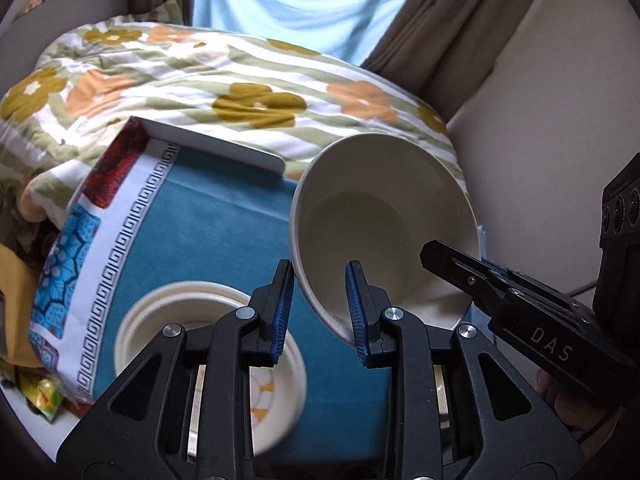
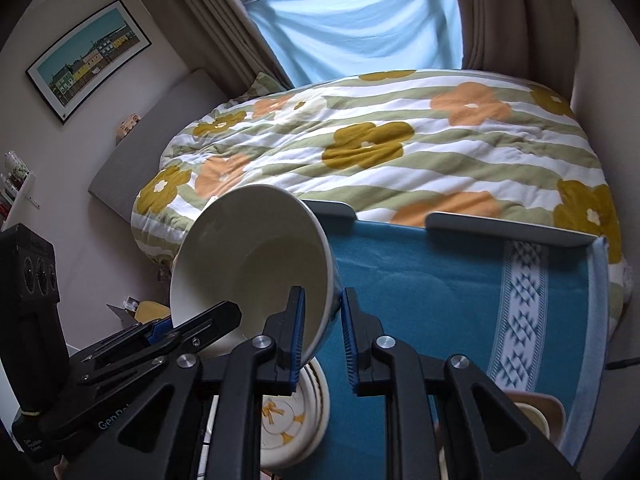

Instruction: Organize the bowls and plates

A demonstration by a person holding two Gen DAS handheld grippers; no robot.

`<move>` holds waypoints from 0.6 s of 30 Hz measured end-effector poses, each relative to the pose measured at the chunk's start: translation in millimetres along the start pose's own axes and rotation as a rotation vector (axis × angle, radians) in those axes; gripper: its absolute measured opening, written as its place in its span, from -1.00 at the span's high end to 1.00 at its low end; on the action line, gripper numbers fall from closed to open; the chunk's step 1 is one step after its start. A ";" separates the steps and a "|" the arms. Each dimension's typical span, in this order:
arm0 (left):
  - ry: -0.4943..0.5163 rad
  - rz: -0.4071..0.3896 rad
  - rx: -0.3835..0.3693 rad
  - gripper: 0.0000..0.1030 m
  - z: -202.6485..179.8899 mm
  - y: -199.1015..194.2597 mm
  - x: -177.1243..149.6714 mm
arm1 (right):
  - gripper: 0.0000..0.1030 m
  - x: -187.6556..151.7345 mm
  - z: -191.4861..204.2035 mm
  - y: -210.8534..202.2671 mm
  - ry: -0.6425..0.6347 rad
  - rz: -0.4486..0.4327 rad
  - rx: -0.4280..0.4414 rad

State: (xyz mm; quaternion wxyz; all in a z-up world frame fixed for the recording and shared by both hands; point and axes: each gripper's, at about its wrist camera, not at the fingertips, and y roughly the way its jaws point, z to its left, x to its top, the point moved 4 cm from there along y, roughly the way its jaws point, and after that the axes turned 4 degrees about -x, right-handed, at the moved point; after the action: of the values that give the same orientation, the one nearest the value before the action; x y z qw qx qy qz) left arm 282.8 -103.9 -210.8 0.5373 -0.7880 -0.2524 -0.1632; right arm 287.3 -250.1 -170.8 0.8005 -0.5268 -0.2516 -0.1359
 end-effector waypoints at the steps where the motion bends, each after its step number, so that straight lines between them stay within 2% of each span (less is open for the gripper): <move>1: 0.010 0.006 -0.013 0.54 -12.2 0.3 -9.0 | 0.68 -6.8 -9.0 -9.0 0.009 -0.004 -0.012; 10: 0.122 0.127 -0.098 0.54 -99.8 25.2 -82.9 | 0.68 -70.1 -91.9 -65.9 0.102 -0.012 -0.113; 18: 0.179 0.239 -0.093 0.54 -129.6 60.6 -124.7 | 0.68 -118.7 -144.1 -55.5 0.181 0.077 -0.142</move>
State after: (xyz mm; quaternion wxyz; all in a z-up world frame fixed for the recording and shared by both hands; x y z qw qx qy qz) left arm 217.2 -270.0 -275.2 0.5364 -0.8187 -0.1002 -0.1790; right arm 198.6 -409.8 -238.4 0.7853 -0.5769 -0.1476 -0.1696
